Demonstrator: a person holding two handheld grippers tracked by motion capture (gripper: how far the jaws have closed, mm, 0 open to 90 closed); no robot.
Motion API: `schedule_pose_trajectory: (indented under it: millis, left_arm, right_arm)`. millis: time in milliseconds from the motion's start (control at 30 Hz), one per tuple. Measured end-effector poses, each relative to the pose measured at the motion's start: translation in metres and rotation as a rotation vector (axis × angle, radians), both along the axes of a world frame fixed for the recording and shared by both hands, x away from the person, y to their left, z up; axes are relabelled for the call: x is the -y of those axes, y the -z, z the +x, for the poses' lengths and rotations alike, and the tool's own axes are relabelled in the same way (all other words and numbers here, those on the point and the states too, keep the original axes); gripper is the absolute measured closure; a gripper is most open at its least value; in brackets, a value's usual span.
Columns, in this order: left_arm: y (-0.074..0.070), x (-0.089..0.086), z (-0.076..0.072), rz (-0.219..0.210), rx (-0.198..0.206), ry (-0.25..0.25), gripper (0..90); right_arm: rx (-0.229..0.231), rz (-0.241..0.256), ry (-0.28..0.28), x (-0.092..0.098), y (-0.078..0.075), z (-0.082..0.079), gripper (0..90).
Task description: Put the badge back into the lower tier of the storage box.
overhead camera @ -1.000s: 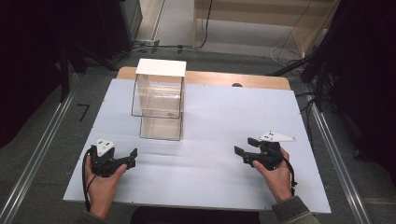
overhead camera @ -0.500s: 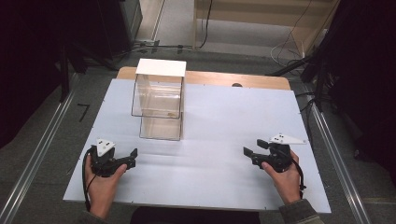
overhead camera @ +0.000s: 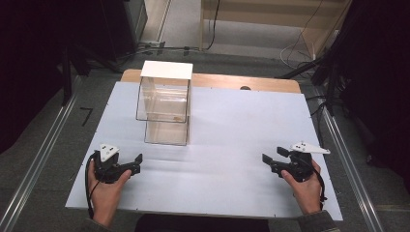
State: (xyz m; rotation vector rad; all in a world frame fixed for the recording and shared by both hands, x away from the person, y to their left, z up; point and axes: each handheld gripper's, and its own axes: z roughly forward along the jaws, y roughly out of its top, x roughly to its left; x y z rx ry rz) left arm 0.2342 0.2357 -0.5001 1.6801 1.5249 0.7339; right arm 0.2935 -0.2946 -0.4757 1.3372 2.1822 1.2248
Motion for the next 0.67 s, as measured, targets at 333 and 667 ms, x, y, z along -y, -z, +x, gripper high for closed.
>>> schedule_pose_trajectory:
  millis: [333, 667]
  left_arm:
    - [0.000, 0.000, 0.000, -0.005, -0.003, 0.000, 5.0]
    - [0.002, 0.000, 0.001, -0.010, -0.011, 0.006, 5.1]
  right_arm:
    - [-0.003, -0.007, 0.040, 0.016, 0.002, -0.004, 23.7]
    - [-0.005, -0.015, 0.081, 0.031, 0.002, -0.009, 22.9]
